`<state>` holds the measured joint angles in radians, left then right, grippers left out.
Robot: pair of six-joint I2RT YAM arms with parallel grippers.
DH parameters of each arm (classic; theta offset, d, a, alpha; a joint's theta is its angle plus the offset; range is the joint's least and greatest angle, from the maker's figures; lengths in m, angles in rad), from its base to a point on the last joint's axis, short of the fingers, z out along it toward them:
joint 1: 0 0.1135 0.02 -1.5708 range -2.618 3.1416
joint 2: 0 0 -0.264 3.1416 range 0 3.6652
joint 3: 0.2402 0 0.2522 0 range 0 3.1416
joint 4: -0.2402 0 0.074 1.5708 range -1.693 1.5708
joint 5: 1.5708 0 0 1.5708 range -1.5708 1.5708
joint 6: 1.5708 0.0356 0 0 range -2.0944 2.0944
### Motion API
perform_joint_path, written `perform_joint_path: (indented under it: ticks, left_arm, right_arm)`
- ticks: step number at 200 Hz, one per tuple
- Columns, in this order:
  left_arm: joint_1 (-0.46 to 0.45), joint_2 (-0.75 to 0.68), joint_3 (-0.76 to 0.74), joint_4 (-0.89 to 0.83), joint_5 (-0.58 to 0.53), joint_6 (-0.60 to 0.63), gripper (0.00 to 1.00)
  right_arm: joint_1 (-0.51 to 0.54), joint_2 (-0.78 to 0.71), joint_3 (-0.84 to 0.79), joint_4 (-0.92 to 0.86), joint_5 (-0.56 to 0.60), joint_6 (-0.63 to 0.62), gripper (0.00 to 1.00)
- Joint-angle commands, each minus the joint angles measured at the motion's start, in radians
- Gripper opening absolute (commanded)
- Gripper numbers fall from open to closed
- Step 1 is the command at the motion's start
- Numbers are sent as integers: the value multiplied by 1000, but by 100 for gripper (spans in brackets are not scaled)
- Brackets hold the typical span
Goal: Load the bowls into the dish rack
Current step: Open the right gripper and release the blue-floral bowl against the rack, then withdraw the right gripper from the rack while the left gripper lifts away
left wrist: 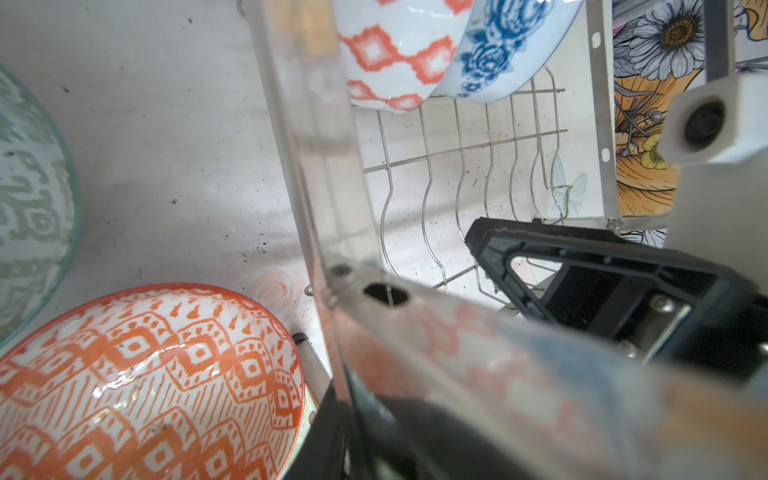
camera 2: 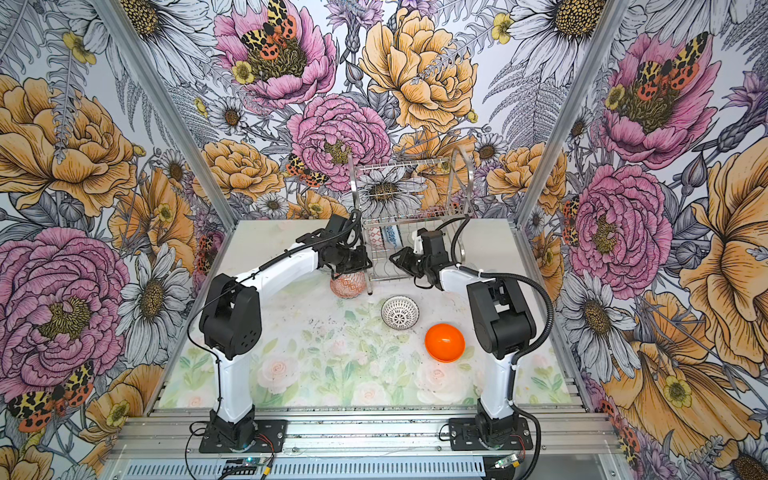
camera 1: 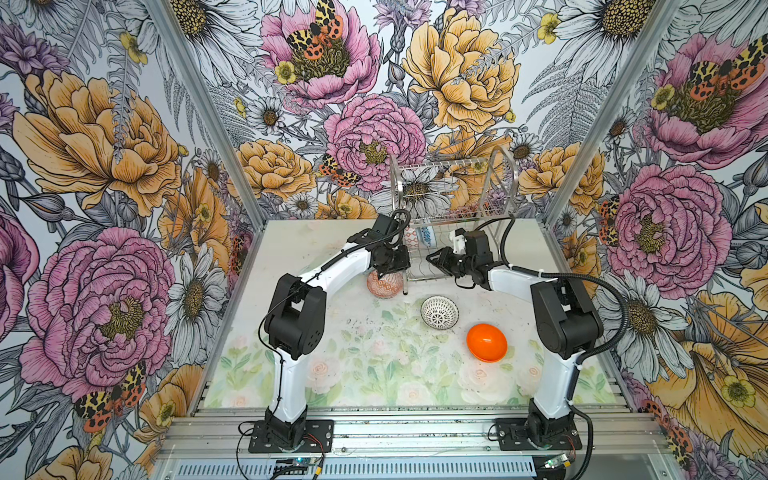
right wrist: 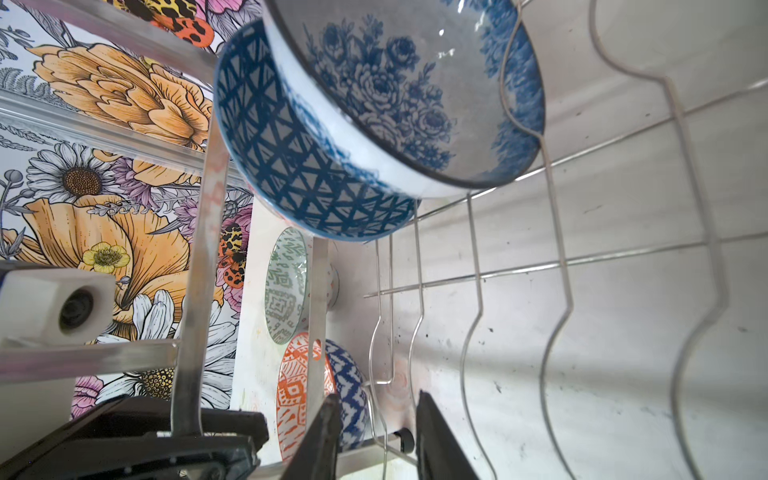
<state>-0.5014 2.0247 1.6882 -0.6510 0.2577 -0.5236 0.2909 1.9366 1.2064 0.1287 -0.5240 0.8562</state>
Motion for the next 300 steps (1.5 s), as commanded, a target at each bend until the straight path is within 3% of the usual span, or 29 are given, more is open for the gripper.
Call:
perform_joint_path:
  ticks: [1, 138, 231, 300]
  left_arm:
    - [62, 40, -35, -130, -53, -90, 17]
    - [153, 8, -54, -130, -61, -11, 17]
    - [84, -28, -91, -128, -84, 27, 25]
    - [40, -86, -131, -130, -127, -13, 35]
  right_arm:
    - [14, -46, -12, 19, 0, 6, 34]
    - [19, -251, -142, -48, 35, 7, 50]
    - [7, -337, -173, -110, 48, -14, 67]
    - [-104, -460, -265, -137, 57, -5, 79]
